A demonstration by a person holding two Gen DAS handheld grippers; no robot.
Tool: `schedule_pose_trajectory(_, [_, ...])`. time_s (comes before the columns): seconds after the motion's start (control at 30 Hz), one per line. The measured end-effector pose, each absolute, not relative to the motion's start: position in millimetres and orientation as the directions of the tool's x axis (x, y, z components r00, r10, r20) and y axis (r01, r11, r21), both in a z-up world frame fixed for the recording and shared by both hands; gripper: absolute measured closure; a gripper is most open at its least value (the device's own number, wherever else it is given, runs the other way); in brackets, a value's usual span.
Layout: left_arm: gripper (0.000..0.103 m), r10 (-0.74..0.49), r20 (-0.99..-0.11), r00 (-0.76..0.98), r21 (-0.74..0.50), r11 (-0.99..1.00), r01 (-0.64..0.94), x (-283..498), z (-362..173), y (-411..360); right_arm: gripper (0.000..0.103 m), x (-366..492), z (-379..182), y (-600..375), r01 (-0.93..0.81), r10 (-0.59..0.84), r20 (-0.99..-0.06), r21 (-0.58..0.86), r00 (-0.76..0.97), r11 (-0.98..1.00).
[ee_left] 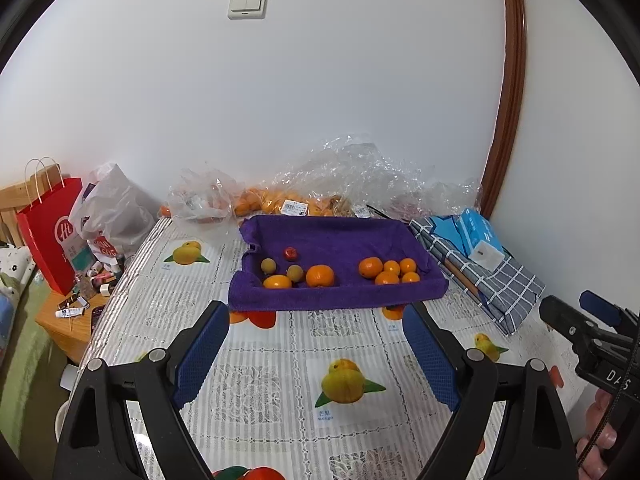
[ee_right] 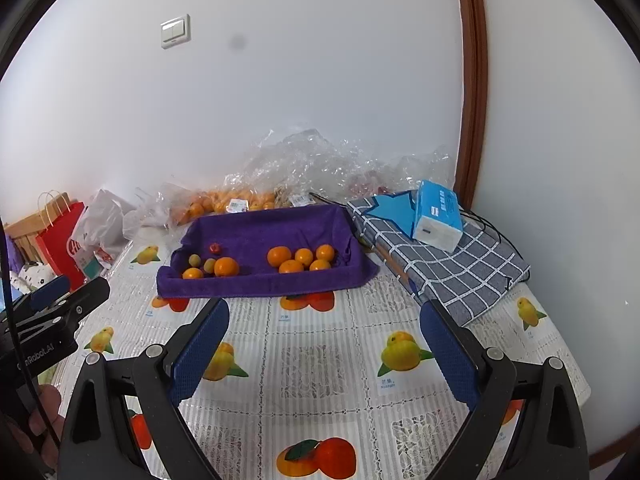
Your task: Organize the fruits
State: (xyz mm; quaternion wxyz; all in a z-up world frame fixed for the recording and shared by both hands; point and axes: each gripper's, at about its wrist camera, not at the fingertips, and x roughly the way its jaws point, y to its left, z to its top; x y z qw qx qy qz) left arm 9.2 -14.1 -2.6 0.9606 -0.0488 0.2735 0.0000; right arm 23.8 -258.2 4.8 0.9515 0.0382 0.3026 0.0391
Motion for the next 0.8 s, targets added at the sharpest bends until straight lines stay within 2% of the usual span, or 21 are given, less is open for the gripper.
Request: schedule_pose_trajectory(0.8, [0.015,-0.038,-0.511,0.859,-0.096,0.995,-0.013,8.6,2.2,-17.8,0.008,17.6,7.5,-260.1,-0.048,0.101,-0.562,0.109,0.821,0.993])
